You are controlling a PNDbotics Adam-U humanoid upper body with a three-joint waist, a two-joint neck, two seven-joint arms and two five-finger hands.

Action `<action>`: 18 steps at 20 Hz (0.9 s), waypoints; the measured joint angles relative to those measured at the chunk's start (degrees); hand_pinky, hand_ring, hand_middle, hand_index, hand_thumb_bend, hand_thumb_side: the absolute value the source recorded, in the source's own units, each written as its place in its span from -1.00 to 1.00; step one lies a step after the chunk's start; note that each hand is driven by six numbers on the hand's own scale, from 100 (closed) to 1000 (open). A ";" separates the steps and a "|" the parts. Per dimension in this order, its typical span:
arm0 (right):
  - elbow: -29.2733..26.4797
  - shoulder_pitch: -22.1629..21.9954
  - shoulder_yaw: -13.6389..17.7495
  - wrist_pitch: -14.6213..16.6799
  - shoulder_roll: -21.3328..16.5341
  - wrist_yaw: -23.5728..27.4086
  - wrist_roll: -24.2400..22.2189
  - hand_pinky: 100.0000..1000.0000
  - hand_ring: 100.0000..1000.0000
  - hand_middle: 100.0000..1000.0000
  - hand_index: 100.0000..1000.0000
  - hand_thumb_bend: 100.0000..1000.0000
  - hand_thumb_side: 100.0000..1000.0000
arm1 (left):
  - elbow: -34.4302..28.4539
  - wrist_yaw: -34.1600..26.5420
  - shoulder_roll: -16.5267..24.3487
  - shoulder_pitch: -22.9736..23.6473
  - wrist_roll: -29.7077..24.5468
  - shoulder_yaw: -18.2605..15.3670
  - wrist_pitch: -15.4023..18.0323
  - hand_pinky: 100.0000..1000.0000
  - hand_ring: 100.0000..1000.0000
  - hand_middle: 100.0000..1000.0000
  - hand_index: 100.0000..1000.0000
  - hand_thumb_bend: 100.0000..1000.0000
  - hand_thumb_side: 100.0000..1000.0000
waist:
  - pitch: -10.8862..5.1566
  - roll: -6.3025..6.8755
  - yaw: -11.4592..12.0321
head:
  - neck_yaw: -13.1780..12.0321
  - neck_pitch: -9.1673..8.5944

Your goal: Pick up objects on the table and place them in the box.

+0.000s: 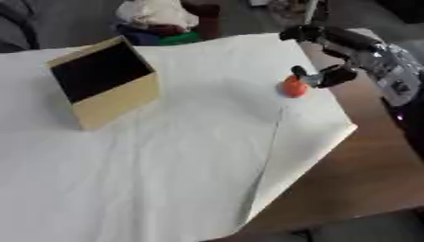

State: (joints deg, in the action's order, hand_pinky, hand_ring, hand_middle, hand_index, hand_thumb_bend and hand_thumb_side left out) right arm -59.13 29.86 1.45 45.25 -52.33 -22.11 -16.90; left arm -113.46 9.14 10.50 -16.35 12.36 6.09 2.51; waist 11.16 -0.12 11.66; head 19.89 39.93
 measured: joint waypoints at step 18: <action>12.09 1.95 0.31 -0.14 -0.05 -7.16 0.45 0.67 1.00 0.83 0.96 -1.00 -0.60 | 0.00 -0.07 0.02 -0.68 -0.70 0.35 0.17 0.60 0.24 0.17 0.73 -1.00 0.54 | 0.51 -0.05 1.81 | 1.38 -0.20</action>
State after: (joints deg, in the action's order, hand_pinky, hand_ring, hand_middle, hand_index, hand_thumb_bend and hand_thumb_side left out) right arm -47.04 31.81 1.75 45.11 -52.38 -29.27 -16.45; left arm -113.46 9.07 10.52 -17.03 11.67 6.44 2.67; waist 11.66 -0.17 13.46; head 21.27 39.73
